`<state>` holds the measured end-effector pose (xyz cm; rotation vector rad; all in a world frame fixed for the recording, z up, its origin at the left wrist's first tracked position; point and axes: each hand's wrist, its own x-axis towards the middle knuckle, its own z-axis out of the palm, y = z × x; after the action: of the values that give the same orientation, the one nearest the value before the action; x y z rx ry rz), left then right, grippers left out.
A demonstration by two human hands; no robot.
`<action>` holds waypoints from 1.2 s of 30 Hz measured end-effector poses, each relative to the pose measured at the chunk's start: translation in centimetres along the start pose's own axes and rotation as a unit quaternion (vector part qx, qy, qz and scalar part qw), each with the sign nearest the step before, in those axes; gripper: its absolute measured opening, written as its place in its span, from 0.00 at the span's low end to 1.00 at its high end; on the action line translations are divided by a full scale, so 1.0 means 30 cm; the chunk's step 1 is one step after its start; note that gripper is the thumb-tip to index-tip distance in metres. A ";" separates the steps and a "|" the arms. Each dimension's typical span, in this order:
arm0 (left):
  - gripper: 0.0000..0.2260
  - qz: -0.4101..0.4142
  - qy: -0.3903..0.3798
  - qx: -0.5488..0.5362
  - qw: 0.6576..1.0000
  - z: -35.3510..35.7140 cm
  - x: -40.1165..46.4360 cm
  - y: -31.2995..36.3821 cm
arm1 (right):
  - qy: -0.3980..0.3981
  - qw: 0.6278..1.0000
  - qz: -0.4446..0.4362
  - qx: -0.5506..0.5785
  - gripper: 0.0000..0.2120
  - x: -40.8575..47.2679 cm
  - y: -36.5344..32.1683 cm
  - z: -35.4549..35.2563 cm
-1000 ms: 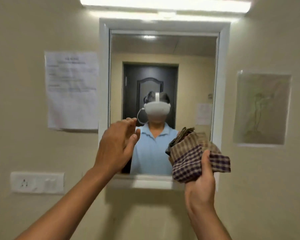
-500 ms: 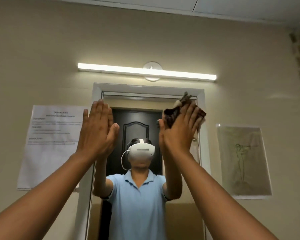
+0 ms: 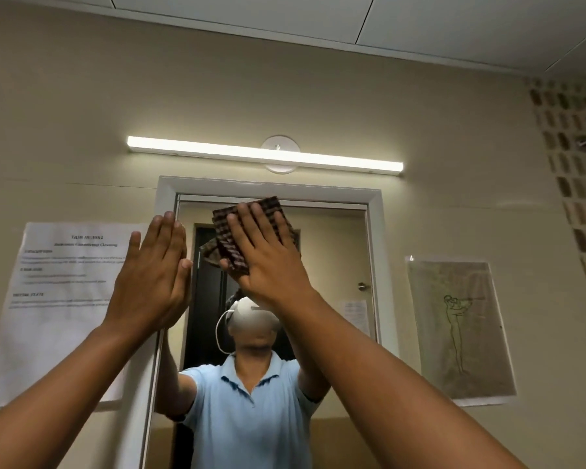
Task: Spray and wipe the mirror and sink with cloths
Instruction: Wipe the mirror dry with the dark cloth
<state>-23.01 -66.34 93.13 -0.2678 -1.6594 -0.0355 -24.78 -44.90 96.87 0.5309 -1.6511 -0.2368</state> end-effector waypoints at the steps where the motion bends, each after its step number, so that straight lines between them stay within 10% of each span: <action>1: 0.30 0.003 0.002 0.005 1.000 -0.001 0.001 0.002 | 0.010 1.000 0.007 -0.007 0.35 -0.013 0.030 -0.004; 15: 0.30 0.016 0.028 -0.061 0.998 -0.014 -0.006 0.017 | 0.074 0.955 0.288 0.007 0.38 -0.181 0.253 -0.004; 25: 0.31 -0.002 0.028 -0.083 0.996 -0.033 -0.016 0.014 | 0.006 0.997 0.056 0.047 0.39 0.096 -0.164 0.004; 36: 0.29 -0.031 0.037 -0.110 0.993 -0.015 -0.039 -0.037 | 0.005 0.999 -0.010 0.039 0.35 0.066 -0.283 0.040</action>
<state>-22.69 -67.66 92.17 -0.3780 -1.5906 -0.2739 -24.35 -53.39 94.63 0.6078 -1.6510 -0.1851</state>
